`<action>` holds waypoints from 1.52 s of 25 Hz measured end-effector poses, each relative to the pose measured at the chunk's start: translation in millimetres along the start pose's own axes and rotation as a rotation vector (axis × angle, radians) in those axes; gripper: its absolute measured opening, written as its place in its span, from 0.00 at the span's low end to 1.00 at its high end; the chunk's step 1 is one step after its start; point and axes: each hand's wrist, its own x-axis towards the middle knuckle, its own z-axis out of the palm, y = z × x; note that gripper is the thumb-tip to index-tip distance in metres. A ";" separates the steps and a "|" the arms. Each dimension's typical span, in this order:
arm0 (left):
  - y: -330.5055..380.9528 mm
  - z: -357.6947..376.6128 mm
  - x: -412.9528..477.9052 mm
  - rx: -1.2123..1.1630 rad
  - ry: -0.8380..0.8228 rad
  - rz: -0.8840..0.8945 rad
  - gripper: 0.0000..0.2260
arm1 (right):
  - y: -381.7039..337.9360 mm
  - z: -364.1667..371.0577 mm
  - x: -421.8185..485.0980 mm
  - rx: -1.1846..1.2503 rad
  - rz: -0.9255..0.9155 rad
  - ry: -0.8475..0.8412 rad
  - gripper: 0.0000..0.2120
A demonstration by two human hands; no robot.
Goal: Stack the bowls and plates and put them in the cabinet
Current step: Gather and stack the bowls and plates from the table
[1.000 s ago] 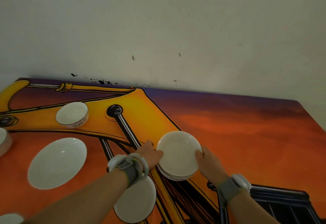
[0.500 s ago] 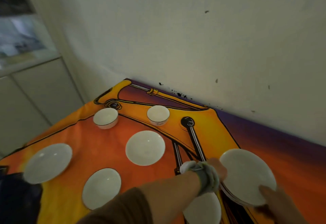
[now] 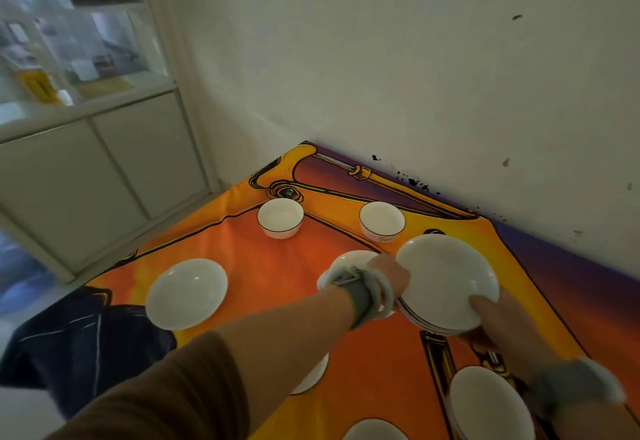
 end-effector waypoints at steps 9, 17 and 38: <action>-71.0 -70.3 57.3 -0.073 0.122 -0.126 0.12 | 2.9 106.3 55.3 0.040 0.150 -0.064 0.18; -82.0 -67.3 93.6 0.017 0.081 -0.119 0.11 | 18.6 111.3 79.5 -0.125 0.220 -0.033 0.22; -122.6 -106.1 54.6 0.022 0.359 -0.027 0.25 | 4.2 129.4 -1.1 -0.083 0.238 0.144 0.32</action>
